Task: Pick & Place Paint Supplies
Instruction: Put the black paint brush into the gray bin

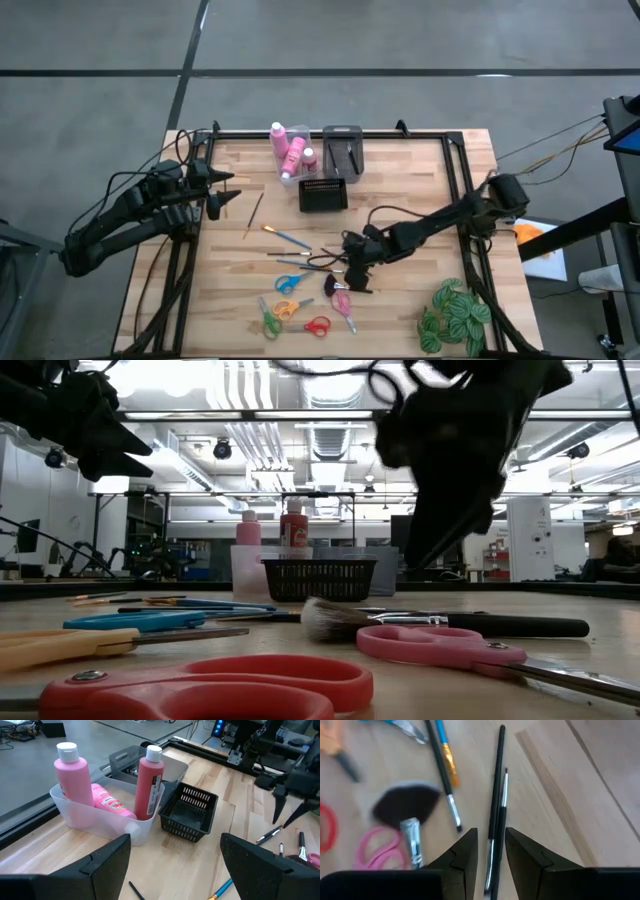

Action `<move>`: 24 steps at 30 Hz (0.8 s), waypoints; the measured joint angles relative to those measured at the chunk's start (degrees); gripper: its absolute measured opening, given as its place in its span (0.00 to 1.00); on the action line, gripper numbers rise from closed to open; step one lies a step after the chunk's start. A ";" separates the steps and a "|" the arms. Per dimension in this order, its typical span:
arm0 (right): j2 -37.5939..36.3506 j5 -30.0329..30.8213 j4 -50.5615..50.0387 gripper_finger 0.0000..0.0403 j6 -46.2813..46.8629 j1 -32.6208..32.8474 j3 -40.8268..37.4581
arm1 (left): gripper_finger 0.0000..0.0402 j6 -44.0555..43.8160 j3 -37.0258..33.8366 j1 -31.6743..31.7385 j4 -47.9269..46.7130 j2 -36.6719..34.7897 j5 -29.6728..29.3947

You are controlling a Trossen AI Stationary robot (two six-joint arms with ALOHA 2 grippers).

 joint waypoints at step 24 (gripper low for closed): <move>5.19 2.53 -9.98 0.24 -1.73 -0.94 4.68 | 0.77 0.02 0.01 0.02 0.00 0.00 0.01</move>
